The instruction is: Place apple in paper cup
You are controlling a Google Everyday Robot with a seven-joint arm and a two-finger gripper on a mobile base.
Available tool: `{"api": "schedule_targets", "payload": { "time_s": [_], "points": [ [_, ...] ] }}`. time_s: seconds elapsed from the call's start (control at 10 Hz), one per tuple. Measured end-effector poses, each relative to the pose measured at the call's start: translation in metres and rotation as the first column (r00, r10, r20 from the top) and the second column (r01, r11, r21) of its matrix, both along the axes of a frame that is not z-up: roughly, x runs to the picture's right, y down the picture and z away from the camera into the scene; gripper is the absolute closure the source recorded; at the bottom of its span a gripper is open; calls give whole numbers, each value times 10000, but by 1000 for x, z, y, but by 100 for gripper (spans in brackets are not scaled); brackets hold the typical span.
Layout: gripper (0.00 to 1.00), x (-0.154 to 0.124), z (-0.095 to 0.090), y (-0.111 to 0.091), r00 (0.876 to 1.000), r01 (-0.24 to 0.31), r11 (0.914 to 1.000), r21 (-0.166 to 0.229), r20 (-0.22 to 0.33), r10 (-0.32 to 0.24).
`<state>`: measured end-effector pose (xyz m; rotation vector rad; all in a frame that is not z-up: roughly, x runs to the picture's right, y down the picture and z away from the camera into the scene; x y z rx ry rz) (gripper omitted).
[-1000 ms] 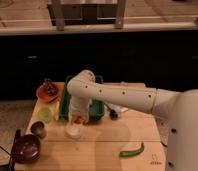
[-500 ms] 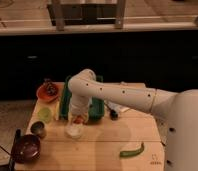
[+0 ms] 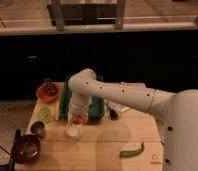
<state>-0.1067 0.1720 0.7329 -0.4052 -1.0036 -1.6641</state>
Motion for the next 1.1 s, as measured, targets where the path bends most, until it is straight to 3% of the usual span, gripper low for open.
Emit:
{"api": "schedule_targets", "payload": {
  "time_s": [0.8, 1.1],
  "points": [
    [99, -4, -3, 2, 9993, 230, 9986, -468, 316, -215],
    [90, -3, -2, 1, 9989, 290, 9971, -707, 393, -263]
  ]
}}
